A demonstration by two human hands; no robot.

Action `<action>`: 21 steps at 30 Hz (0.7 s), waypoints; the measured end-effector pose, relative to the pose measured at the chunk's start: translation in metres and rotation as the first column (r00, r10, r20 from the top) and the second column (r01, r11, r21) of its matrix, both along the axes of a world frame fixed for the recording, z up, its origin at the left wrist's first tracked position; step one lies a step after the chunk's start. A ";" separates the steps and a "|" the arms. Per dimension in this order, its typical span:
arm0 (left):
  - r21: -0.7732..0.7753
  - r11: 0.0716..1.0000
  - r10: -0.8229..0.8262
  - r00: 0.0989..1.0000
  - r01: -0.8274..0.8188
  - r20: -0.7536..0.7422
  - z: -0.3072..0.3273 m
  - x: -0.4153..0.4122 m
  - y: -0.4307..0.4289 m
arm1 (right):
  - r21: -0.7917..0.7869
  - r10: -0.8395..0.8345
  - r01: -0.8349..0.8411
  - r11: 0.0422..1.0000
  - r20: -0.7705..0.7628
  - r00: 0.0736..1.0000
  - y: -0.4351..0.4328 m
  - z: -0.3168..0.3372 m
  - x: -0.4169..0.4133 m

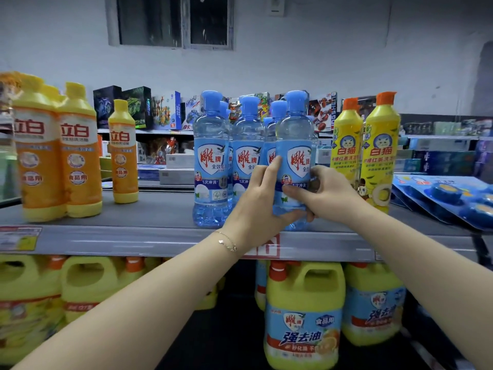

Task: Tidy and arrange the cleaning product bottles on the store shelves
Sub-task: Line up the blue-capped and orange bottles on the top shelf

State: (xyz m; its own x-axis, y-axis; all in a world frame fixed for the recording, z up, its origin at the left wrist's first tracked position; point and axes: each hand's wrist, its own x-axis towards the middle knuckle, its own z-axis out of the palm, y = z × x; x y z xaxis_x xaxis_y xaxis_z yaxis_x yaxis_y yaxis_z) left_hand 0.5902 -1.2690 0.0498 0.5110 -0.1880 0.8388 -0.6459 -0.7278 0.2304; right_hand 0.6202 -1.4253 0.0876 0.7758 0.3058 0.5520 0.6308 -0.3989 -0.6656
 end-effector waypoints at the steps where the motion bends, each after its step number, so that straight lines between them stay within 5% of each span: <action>1: -0.014 1.000 0.004 1.000 -0.004 -0.007 0.000 -0.001 -0.001 | 0.001 -0.007 0.007 1.000 0.013 1.000 0.002 0.000 0.000; 12: -0.137 0.989 0.061 0.998 -0.063 -0.017 0.001 -0.006 -0.003 | 0.055 -0.008 -0.002 0.999 0.184 0.983 0.016 -0.003 -0.002; 21: -0.055 0.980 0.191 0.980 -0.194 -0.047 -0.005 0.001 -0.003 | 0.080 0.038 -0.048 0.996 0.129 0.991 0.022 -0.016 0.003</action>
State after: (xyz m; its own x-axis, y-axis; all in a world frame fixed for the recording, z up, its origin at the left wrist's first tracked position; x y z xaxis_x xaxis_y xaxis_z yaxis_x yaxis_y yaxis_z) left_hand 0.5913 -1.2719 0.0445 0.5672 -0.0334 0.8229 -0.4842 -0.8217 0.3005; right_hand 0.6232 -1.4033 0.0717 0.6846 0.2864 0.6703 0.7279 -0.3161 -0.6085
